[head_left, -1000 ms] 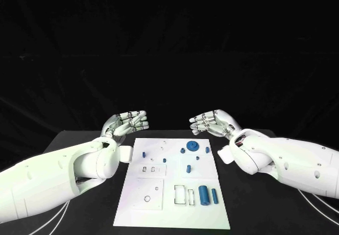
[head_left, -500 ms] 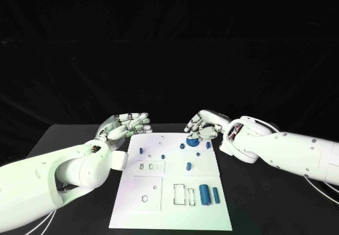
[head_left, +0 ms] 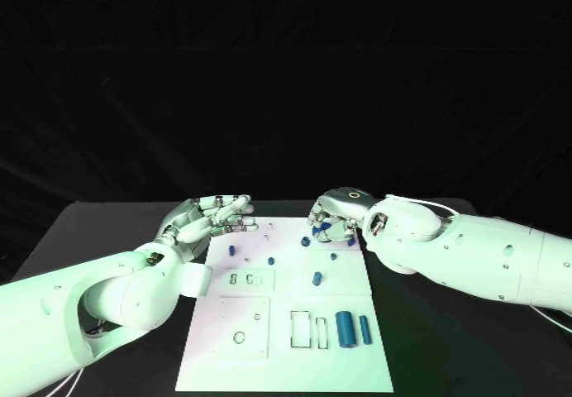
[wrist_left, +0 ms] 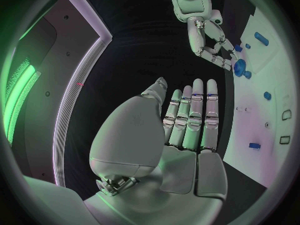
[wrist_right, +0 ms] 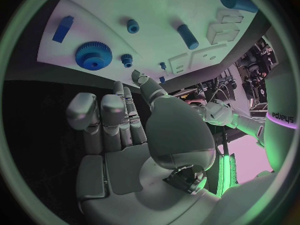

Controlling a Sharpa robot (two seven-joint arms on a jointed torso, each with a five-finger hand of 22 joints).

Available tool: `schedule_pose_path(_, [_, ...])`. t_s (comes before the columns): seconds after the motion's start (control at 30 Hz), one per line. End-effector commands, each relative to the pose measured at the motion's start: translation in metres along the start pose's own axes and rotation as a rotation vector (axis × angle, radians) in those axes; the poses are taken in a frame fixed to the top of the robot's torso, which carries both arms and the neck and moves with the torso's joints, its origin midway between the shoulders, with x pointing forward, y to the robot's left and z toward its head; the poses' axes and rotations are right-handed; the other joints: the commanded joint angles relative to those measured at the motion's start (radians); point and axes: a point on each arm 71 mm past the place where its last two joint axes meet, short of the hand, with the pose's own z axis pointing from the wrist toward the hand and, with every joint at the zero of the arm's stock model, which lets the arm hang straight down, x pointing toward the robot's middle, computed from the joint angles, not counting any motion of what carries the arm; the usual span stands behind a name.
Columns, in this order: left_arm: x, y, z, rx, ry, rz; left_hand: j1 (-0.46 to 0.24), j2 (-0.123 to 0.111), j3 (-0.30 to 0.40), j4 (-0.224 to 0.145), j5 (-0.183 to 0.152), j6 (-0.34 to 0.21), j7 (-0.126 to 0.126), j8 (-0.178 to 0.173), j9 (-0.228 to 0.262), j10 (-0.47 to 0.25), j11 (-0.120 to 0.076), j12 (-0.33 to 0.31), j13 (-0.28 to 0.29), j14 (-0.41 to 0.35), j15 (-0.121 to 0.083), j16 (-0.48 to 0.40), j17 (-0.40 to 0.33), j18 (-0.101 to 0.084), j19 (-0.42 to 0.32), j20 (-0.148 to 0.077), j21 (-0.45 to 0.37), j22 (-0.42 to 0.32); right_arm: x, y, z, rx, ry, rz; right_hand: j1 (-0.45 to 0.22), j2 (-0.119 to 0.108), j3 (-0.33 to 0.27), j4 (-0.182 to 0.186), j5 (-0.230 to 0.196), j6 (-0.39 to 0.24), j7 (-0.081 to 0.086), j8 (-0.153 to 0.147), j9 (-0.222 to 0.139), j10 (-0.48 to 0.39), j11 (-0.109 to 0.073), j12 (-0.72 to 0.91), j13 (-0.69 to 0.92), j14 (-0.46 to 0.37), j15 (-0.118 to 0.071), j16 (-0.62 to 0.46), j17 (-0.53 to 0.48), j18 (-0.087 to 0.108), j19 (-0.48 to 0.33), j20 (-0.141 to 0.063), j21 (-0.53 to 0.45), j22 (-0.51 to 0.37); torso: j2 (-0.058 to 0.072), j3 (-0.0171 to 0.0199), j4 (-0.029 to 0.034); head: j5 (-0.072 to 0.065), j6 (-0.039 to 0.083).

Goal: Assemble the parts on the task board

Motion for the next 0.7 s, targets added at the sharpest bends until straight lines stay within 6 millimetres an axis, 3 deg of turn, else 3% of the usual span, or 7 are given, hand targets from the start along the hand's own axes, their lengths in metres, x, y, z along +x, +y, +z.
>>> schedule_pose_path(0.03, [0.005,-0.004,0.0,0.015,0.039,-0.004,0.011,-0.003,-0.001,-0.007,-0.002,0.007,0.0,-0.007,-0.002,0.007,0.002,-0.006,-0.002,0.007,0.0,-0.001,0.001,0.013,0.008,-0.002,0.006,0.001,0.002,0.0,0.002,0.023,0.032,-0.11,-0.006,-0.004,0.011,0.002,-0.004,-0.002,0.0,-0.004,0.002,-0.011,-0.002,0.006,0.002,0.034,0.009,0.052,0.054,-0.024,0.018,0.001,0.034,0.048,0.016,-0.0013,0.0039,0.0,0.003])
schedule_pose_path(0.3, [0.006,-0.007,0.0,0.019,0.038,-0.003,0.007,-0.007,-0.004,-0.009,-0.002,0.003,0.004,-0.014,-0.005,0.003,0.005,-0.014,-0.004,0.007,0.002,-0.004,0.002,0.012,0.009,-0.004,0.009,0.002,0.004,0.004,0.005,0.011,0.04,-0.12,-0.005,-0.008,0.028,0.01,-0.004,-0.003,0.001,-0.005,0.005,-0.02,-0.001,0.01,0.004,0.034,0.008,0.127,0.133,-0.036,0.049,0.006,0.089,0.125,0.025,-0.0029,0.0065,0.003,0.006])
schedule_pose_path(0.63, [0.007,-0.009,0.0,0.022,0.041,-0.005,0.007,-0.008,-0.004,-0.009,-0.002,0.002,0.004,-0.015,-0.005,0.002,0.006,-0.015,-0.004,0.006,0.002,-0.004,0.003,0.012,0.009,-0.004,0.01,0.002,0.004,0.011,0.009,-0.007,0.037,-0.119,0.0,-0.007,0.047,0.013,0.0,0.0,0.002,-0.004,0.007,-0.023,0.0,0.012,0.004,0.035,0.009,0.172,0.179,-0.044,0.068,0.008,0.123,0.173,0.032,-0.0051,0.0148,-0.002,0.008])
schedule_pose_path(0.7, [0.007,-0.009,0.0,0.022,0.042,-0.005,0.007,-0.008,-0.004,-0.009,-0.002,0.002,0.004,-0.015,-0.005,0.002,0.006,-0.015,-0.004,0.006,0.002,-0.004,0.003,0.012,0.009,-0.004,0.01,0.002,0.004,0.012,0.01,-0.01,0.039,-0.12,0.0,-0.006,0.051,0.014,0.0,0.0,0.002,-0.005,0.007,-0.023,0.0,0.013,0.004,0.035,0.009,0.178,0.185,-0.045,0.071,0.008,0.127,0.18,0.035,-0.0051,0.0138,-0.001,0.01])
